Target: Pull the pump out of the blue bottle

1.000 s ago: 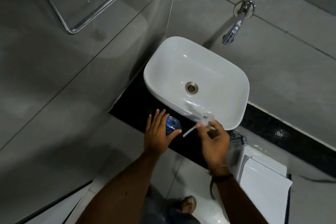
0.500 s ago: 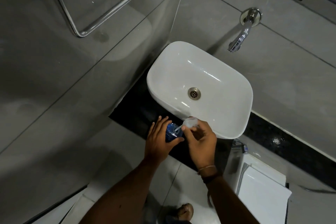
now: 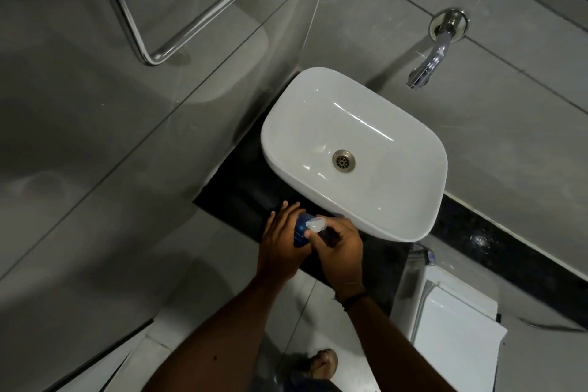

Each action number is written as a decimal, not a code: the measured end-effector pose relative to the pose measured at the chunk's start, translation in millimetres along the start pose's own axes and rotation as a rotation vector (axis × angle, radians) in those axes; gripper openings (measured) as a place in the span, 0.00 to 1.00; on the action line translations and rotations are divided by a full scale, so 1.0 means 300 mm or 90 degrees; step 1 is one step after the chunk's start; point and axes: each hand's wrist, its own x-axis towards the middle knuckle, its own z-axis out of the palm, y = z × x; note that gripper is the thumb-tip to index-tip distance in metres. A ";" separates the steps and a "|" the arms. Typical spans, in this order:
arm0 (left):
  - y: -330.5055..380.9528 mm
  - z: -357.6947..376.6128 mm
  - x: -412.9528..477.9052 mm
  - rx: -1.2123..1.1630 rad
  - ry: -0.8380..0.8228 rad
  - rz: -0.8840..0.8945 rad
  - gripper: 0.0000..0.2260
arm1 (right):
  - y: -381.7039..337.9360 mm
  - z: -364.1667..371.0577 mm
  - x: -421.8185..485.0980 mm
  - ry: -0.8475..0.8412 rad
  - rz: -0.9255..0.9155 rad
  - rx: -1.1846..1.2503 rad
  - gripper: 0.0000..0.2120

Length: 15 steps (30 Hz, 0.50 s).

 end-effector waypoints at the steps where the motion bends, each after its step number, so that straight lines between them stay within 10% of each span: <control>1: 0.000 0.000 0.000 -0.001 0.005 0.003 0.32 | 0.008 -0.006 -0.003 0.026 -0.002 -0.004 0.10; 8: -0.006 -0.002 -0.008 0.037 0.007 0.025 0.27 | 0.020 -0.021 -0.022 -0.065 -0.040 -0.056 0.39; 12: 0.012 -0.016 0.000 0.009 0.010 0.001 0.29 | 0.039 -0.022 -0.013 0.046 -0.024 -0.022 0.23; 15: 0.013 -0.018 -0.002 0.013 -0.002 0.012 0.33 | 0.035 -0.028 -0.015 -0.025 -0.023 -0.019 0.33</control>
